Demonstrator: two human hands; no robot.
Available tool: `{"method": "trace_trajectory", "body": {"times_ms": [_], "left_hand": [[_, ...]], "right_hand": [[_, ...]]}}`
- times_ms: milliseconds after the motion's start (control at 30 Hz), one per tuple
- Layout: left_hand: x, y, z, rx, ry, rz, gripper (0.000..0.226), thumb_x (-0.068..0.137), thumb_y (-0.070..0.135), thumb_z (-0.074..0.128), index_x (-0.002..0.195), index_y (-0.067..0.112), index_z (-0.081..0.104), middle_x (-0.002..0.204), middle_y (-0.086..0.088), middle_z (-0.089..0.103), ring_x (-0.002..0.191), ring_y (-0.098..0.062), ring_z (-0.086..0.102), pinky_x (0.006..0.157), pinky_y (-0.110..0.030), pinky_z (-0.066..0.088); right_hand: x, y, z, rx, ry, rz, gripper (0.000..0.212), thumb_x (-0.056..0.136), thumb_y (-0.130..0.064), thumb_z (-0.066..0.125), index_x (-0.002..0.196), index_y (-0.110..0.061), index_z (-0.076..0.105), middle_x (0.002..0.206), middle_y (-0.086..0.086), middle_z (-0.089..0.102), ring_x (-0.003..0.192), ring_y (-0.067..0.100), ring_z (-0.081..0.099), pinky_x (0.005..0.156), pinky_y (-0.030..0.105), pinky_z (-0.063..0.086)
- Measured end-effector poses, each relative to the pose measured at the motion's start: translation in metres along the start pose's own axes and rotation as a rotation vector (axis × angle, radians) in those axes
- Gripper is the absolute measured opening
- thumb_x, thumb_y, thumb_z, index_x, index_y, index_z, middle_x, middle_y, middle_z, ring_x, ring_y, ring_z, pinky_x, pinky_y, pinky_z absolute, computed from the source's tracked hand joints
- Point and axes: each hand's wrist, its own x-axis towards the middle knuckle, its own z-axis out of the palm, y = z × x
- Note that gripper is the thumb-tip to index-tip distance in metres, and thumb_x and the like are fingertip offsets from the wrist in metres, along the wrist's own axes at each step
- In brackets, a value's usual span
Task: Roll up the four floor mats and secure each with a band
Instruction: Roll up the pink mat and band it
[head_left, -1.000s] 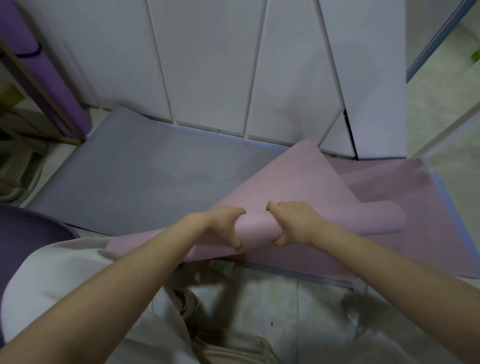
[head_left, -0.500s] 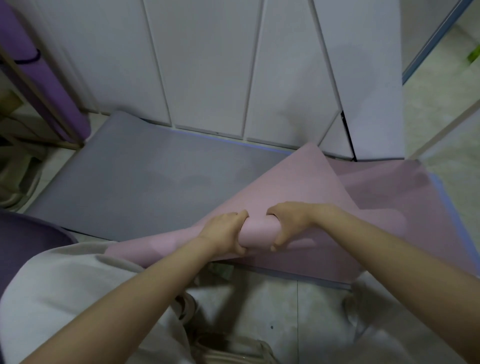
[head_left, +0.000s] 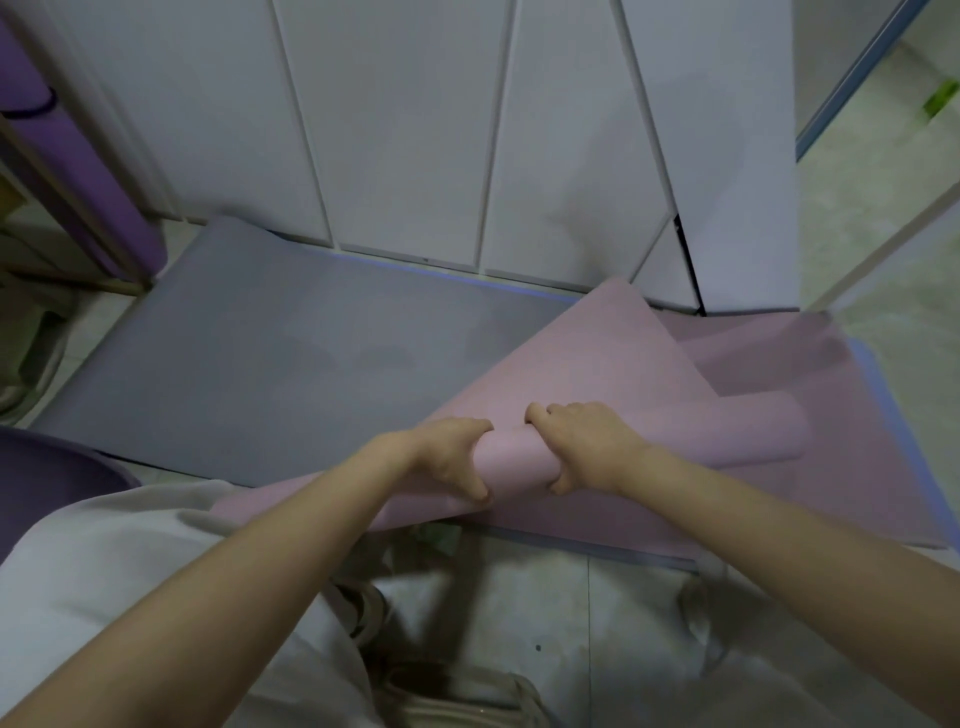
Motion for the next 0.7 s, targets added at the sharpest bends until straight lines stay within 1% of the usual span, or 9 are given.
{"method": "trace_trajectory", "body": {"times_ms": [67,133,233,300,400,467,567,633,700], "left_hand": [[-0.006,-0.002,0.007,-0.024,0.092,0.002,0.071,0.067,0.035,0.080,0.126,0.021,0.045,0.124,-0.005,0.057,0.109,-0.025,0.055,0.088,-0.031,0.046],[-0.010,-0.001,0.014,0.079,0.174,-0.003,0.076,0.066,0.037,0.080,0.129,0.021,0.042,0.125,-0.006,0.055,0.111,-0.027,0.054,0.087,-0.032,0.043],[-0.016,0.006,0.035,0.235,0.344,-0.053,0.080,0.069,0.041,0.075,0.136,0.022,0.034,0.128,-0.005,0.046,0.118,-0.027,0.048,0.092,-0.033,0.035],[-0.016,0.007,0.049,0.230,0.440,-0.080,0.078,0.071,0.043,0.072,0.136,0.023,0.033,0.128,-0.003,0.045,0.120,-0.024,0.045,0.093,-0.033,0.031],[-0.013,0.003,0.054,0.173,0.509,-0.070,0.070,0.071,0.046,0.072,0.129,0.023,0.040,0.123,-0.001,0.051,0.114,-0.024,0.049,0.089,-0.032,0.033],[-0.011,0.003,0.049,0.143,0.490,-0.046,0.063,0.070,0.045,0.073,0.121,0.022,0.044,0.117,-0.003,0.056,0.108,-0.027,0.054,0.086,-0.034,0.040],[-0.009,0.005,0.038,0.103,0.381,-0.031,0.063,0.065,0.045,0.077,0.115,0.020,0.047,0.111,-0.005,0.060,0.101,-0.029,0.057,0.077,-0.034,0.046],[-0.007,0.007,0.027,0.080,0.272,-0.017,0.066,0.063,0.040,0.081,0.117,0.020,0.048,0.113,-0.007,0.061,0.101,-0.029,0.056,0.077,-0.033,0.046],[-0.004,0.010,0.015,0.035,0.155,0.003,0.070,0.063,0.035,0.083,0.122,0.019,0.048,0.118,-0.006,0.059,0.106,-0.026,0.054,0.082,-0.029,0.044]], "right_hand": [[0.007,0.001,-0.004,0.052,-0.040,-0.017,0.068,0.068,-0.042,0.075,0.120,-0.013,0.041,0.112,0.008,0.061,0.098,0.030,0.060,0.069,0.031,0.037],[0.014,0.000,-0.008,0.109,-0.120,-0.026,0.072,0.066,-0.041,0.077,0.121,-0.013,0.040,0.111,0.009,0.062,0.097,0.031,0.060,0.069,0.030,0.036],[0.023,0.001,-0.014,0.224,-0.272,0.006,0.084,0.059,-0.040,0.083,0.124,-0.014,0.037,0.112,0.009,0.061,0.094,0.028,0.057,0.072,0.028,0.040],[0.027,0.002,-0.019,0.264,-0.345,0.026,0.084,0.056,-0.041,0.083,0.123,-0.016,0.038,0.113,0.006,0.060,0.089,0.024,0.053,0.077,0.030,0.044],[0.031,0.004,-0.020,0.288,-0.426,0.016,0.080,0.059,-0.041,0.080,0.124,-0.019,0.040,0.116,0.003,0.058,0.092,0.021,0.052,0.084,0.032,0.048],[0.031,0.005,-0.020,0.314,-0.460,0.025,0.078,0.059,-0.042,0.079,0.124,-0.021,0.040,0.115,0.000,0.057,0.095,0.021,0.054,0.088,0.035,0.049],[0.024,0.007,-0.020,0.324,-0.458,0.028,0.076,0.061,-0.043,0.078,0.123,-0.023,0.040,0.118,0.000,0.058,0.097,0.021,0.056,0.088,0.035,0.049],[0.016,0.006,-0.021,0.231,-0.396,0.021,0.075,0.062,-0.045,0.078,0.123,-0.022,0.041,0.116,0.002,0.060,0.098,0.024,0.058,0.082,0.032,0.047],[0.006,0.002,-0.021,0.083,-0.301,0.003,0.078,0.062,-0.047,0.079,0.123,-0.017,0.041,0.115,0.004,0.061,0.100,0.027,0.060,0.077,0.032,0.042]]}}
